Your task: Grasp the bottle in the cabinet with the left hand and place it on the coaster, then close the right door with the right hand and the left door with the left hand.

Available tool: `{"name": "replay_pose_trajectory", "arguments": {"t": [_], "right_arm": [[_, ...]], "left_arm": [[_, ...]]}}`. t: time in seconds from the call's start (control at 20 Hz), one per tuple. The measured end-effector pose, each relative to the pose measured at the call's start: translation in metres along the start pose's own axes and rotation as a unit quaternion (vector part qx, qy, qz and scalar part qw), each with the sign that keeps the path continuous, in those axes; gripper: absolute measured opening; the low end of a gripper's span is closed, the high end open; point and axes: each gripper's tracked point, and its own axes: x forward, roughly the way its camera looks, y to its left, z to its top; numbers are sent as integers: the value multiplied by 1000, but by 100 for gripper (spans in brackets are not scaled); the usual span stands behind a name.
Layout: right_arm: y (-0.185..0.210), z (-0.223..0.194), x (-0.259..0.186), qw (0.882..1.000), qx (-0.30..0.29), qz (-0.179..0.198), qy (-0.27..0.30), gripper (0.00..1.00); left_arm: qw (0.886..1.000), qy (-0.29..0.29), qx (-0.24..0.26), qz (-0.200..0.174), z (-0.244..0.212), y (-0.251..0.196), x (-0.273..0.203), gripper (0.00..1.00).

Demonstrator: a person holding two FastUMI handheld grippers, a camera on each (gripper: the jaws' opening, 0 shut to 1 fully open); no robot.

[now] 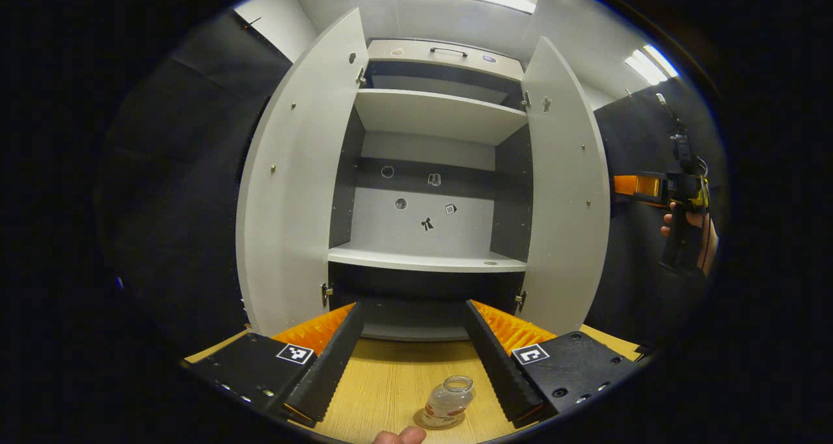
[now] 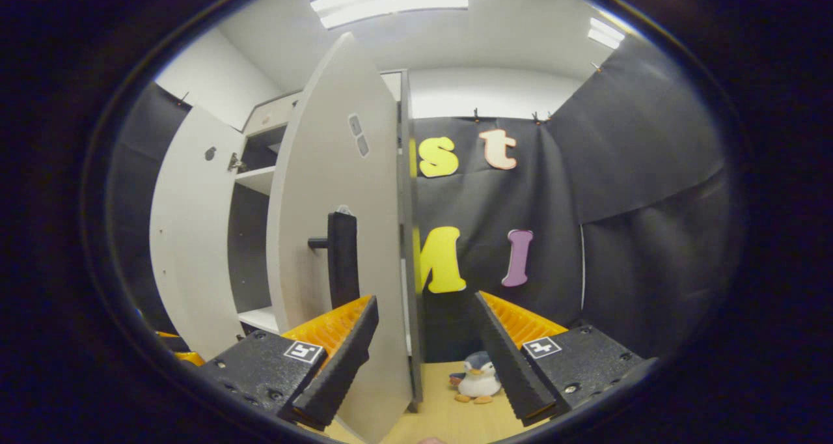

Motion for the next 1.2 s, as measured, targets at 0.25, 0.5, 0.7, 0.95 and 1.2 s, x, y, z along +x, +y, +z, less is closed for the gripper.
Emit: {"name": "replay_pose_trajectory", "arguments": {"t": [0.25,0.5,0.7,0.95,1.2], "right_arm": [[42,-7,18,999,10,53,2,97],[89,-24,48,996,3,85,18,98],[102,-24,56,996,5,89,14,98],[92,-27,24,997,1,70,10,98],[77,-65,-32,999,-8,40,24,98]], "left_arm": [[1000,2,10,25,2,19,-7,94],[999,-5,13,45,10,36,-12,95],[998,-7,6,59,11,44,-15,95],[997,-13,3,70,12,52,-22,94],[998,-24,4,56,27,51,-18,95]]}}
